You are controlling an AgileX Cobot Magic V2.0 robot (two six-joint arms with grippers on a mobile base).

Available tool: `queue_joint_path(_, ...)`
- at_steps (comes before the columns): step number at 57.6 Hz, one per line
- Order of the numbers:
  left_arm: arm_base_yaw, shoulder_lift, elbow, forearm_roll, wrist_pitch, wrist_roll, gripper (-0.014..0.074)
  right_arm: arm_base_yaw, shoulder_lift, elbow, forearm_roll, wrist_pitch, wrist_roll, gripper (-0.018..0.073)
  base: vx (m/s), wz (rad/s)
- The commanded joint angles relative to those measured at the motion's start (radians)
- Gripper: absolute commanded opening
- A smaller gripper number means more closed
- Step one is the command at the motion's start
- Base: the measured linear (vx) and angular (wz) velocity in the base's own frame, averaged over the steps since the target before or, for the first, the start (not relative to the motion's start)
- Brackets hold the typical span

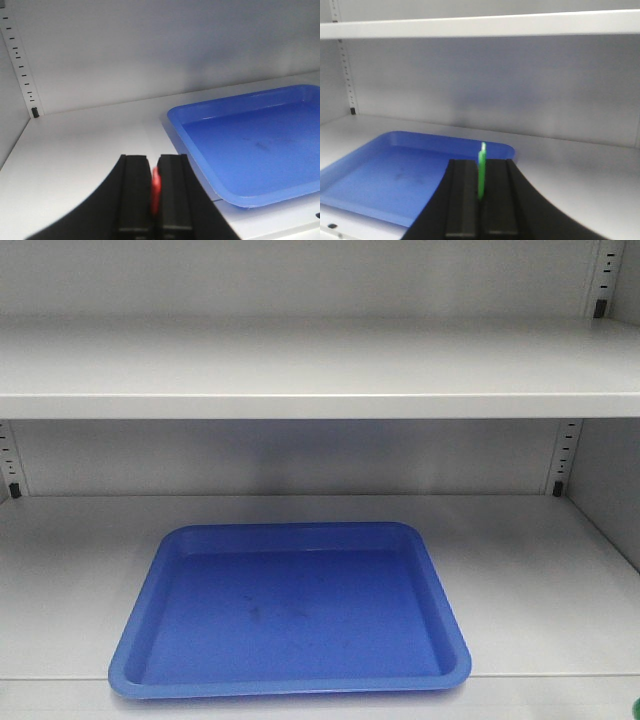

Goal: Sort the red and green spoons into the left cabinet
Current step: 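Approach the cabinet shelf holding the blue tray, then lower both spoons over the blue tray and open both grippers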

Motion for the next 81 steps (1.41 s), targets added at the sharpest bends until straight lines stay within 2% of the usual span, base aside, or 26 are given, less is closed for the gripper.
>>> queue_joint_path(1,-0.004,0.002,-0.03,-0.019,-0.072,-0.002,-0.0001,0.0,0.008,-0.026,0.053,-0.049,0.004,-0.0003,0.0,0.0)
queue_joint_path(8,-0.004,0.005,-0.03,-0.024,-0.074,-0.006,-0.0001,0.0,0.051,-0.026,0.053,-0.031,0.002,-0.0003,0.0,0.0)
queue_joint_path(16,-0.004,0.047,-0.053,-0.122,-0.088,0.012,-0.0001,0.0,0.155,-0.031,0.109,-0.022,-0.043,-0.0003,0.0,0.0)
queue_joint_path(23,-0.004,0.158,-0.139,-0.187,-0.029,0.082,-0.0001,0.0,0.275,-0.08,0.246,0.008,-0.253,-0.0003,0.0,0.0)
queue_joint_path(30,-0.004,0.283,-0.238,-0.294,0.018,0.164,-0.0001,0.0,0.417,-0.161,0.45,0.106,-0.487,-0.0003,0.0,0.0)
queue_joint_path(35,-0.004,0.389,-0.321,-0.391,0.069,0.251,-0.0001,0.0,0.512,-0.212,0.558,0.172,-0.595,-0.0003,0.0,0.0)
queue_joint_path(40,-0.004,0.477,-0.388,-0.487,0.148,0.357,-0.0001,0.001,0.608,-0.255,0.623,0.241,-0.668,-0.0003,0.0,0.0)
queue_joint_path(46,-0.004,0.557,-0.453,-0.601,0.221,0.46,-0.0001,0.035,0.702,-0.315,0.633,0.265,-0.693,-0.0003,0.0,0.0)
queue_joint_path(53,-0.004,0.628,-0.494,-0.712,0.275,0.559,-0.0001,0.117,0.797,-0.391,0.635,0.256,-0.755,-0.0003,0.0,0.0)
queue_joint_path(62,-0.004,0.692,-0.523,-0.825,0.352,0.62,-0.0001,0.202,0.892,-0.466,0.641,0.22,-0.79,-0.0003,0.0,0.0)
queue_joint_path(73,-0.035,0.758,-0.523,-0.916,0.362,0.715,-0.0001,0.24,0.979,-0.518,0.643,0.209,-0.796,-0.0003,0.0,0.0)
queue_joint_path(81,-0.085,0.82,-0.523,-1.024,0.357,0.796,-0.0001,0.24,1.026,-0.541,0.643,0.211,-0.796,-0.0003,0.0,0.0)
